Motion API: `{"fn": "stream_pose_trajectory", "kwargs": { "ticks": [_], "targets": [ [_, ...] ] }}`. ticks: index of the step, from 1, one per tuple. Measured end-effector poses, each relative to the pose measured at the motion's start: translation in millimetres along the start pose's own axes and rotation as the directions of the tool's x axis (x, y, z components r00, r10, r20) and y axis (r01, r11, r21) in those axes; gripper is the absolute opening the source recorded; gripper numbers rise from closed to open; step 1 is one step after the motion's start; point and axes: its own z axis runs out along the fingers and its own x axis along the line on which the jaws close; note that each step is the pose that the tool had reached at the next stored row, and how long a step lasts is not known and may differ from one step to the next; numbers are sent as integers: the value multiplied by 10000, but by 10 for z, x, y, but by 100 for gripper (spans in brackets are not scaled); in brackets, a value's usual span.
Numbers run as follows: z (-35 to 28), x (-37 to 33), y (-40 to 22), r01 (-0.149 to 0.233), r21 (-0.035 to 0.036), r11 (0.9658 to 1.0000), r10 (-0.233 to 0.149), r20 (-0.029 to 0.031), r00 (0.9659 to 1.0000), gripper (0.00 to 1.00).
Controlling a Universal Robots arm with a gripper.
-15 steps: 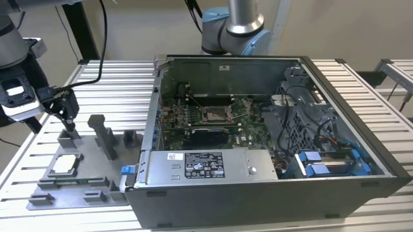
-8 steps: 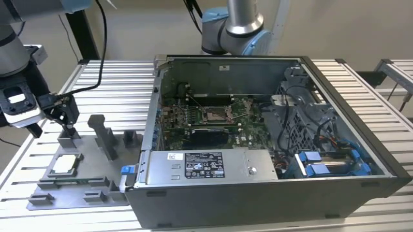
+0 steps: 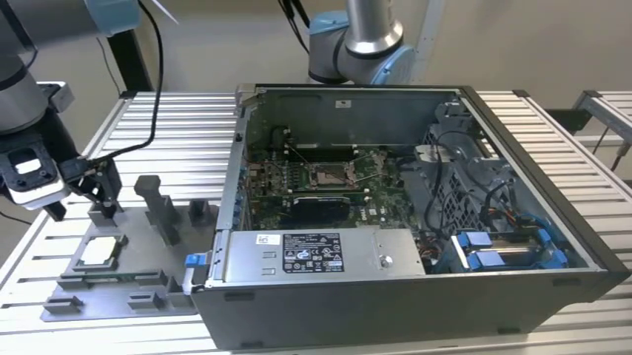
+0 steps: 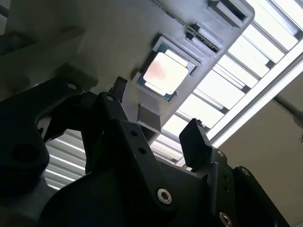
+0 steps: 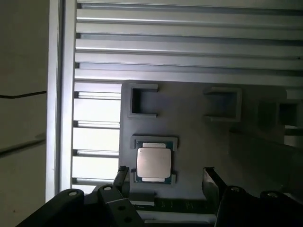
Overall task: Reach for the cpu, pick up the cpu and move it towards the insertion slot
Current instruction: 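Pick up the cpu and move it towards the insertion slot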
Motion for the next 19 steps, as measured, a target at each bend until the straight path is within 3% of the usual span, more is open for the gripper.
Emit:
{"fn": "stream_pose_trajectory", "kwargs": {
  "ticks": [19],
  "targets": [
    [333, 80, -54, 26, 0, 10000, -26, -1, 10000, 100]
  ]
}}
